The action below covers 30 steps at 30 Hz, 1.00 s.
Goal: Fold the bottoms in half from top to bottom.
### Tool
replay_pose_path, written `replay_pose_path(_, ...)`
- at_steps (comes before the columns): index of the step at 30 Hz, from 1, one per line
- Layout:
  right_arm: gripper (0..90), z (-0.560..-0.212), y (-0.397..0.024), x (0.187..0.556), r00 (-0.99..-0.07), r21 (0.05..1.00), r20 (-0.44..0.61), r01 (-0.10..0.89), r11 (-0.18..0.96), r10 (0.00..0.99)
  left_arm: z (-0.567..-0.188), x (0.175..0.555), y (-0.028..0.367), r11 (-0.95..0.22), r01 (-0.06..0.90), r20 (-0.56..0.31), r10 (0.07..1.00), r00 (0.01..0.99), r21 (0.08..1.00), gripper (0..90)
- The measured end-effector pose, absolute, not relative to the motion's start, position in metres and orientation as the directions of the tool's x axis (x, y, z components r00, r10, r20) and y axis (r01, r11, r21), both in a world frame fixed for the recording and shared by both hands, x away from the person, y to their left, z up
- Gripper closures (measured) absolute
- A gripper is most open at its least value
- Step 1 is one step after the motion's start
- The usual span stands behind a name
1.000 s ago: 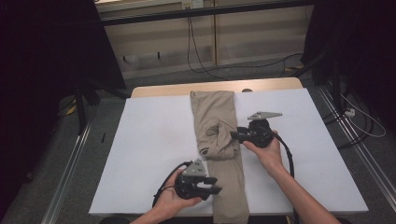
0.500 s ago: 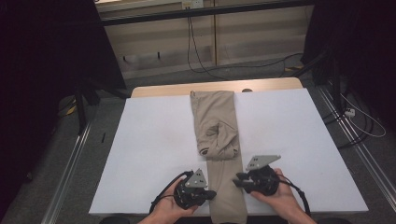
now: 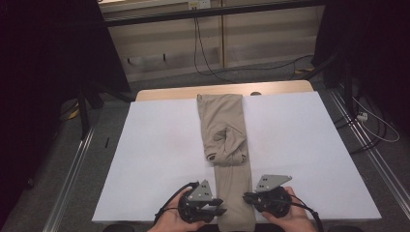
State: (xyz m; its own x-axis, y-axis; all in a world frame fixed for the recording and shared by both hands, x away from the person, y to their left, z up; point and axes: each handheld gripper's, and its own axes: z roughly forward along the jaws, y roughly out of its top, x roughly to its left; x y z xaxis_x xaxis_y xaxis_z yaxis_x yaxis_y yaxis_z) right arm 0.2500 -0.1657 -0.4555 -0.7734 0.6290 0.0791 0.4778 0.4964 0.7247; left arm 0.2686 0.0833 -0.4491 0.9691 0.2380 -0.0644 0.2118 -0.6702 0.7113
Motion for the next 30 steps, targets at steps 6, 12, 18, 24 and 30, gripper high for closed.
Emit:
replay_pose_path(6,81.8,-0.455,-0.148,0.256,-0.802,0.727,0.093,0.460,0.510,0.590,-0.449,0.262,0.083,-0.702,0.155,-0.007,0.209,0.978,0.695,90.0)
replay_pose_path(12,78.3,-0.451,-0.163,0.248,-0.789,0.736,0.114,0.475,0.482,0.603,-0.446,0.270,0.096,-0.670,0.256,-0.103,0.259,0.960,0.697,90.0)
replay_pose_path(18,66.3,-0.454,-0.159,0.238,-0.826,0.721,0.073,0.431,0.542,0.558,-0.451,0.271,0.098,-0.658,0.281,-0.136,0.263,0.955,0.699,90.0)
replay_pose_path(24,90.0,-0.453,-0.156,0.235,-0.827,0.709,0.054,0.427,0.562,0.560,-0.449,0.265,0.096,-0.660,0.286,-0.144,0.262,0.954,0.695,90.0)
replay_pose_path(30,89.8,-0.450,-0.162,0.228,-0.831,0.706,0.083,0.439,0.556,0.550,-0.447,0.273,0.097,-0.640,0.306,-0.170,0.266,0.949,0.705,81.3)
